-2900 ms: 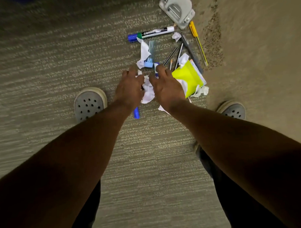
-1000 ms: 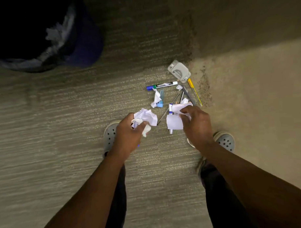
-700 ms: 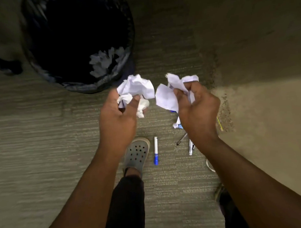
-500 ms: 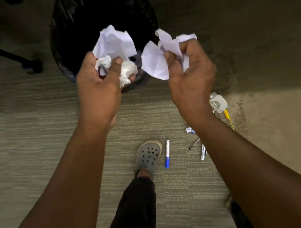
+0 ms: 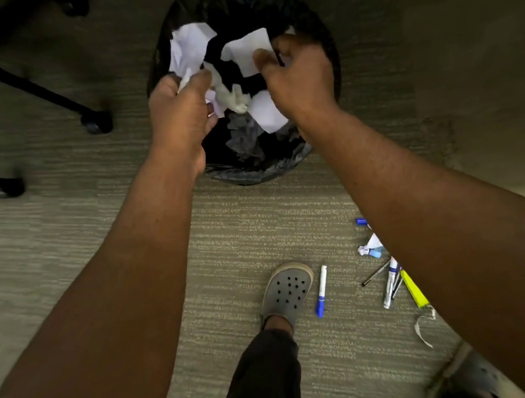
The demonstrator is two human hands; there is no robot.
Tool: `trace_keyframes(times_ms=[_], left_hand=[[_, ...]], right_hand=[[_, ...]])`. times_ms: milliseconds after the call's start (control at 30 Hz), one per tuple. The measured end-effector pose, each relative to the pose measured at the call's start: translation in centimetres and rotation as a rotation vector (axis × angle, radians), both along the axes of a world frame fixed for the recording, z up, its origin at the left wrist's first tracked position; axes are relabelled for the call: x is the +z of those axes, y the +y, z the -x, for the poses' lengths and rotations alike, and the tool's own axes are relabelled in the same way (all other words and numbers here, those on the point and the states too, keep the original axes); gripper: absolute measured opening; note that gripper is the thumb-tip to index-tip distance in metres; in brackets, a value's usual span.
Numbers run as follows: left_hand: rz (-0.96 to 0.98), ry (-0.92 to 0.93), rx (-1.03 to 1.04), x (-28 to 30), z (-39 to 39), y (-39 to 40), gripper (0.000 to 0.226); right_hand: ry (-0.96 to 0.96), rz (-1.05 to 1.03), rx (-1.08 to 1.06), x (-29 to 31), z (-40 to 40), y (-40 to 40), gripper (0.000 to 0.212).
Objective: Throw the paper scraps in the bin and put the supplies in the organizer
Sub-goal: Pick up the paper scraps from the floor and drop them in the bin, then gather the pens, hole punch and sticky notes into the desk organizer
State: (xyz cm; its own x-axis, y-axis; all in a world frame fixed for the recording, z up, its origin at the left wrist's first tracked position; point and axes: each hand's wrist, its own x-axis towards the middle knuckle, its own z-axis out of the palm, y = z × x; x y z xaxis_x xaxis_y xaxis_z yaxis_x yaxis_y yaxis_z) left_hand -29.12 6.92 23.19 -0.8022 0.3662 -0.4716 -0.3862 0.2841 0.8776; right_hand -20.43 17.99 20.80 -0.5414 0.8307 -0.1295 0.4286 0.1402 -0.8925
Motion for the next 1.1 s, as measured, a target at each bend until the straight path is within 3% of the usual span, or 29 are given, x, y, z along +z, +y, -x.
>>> trace_keyframes(times_ms=[167,333,467,667,833,1100], left_hand=[[0.142,0.056,-0.049,-2.0,0.1,0.3,0.028],[0.259,0.198,-0.087,-2.8,-1.0,0.2,0.045],[0.351,0.504,-0.25,-2.7,-3.2,-0.9,0.045],[0.217,0.797,-0.462,-3.1,-12.2,-4.4,0.035],[0.212,0.782,-0.542,-6.1,-21.2,-7.5,0.034],[0.477,0.576,-1.095,-15.5,-29.3,-9.2,0.033]], right_hand=[[-0.135,-0.066,0.111,-1.7,0.3,0.2,0.03],[-0.269,-0.126,0.254,-2.2,-0.5,0.1,0.061],[-0.179,-0.224,0.186,-1.6,-3.5,-0.1,0.053],[-0.115,-0.32,0.125,-2.0,-12.3,-3.3,0.043],[-0.171,-0.169,0.039,-5.2,-22.1,-8.7,0.032],[-0.49,0.039,-0.023,-14.2,-37.4,-14.4,0.025]])
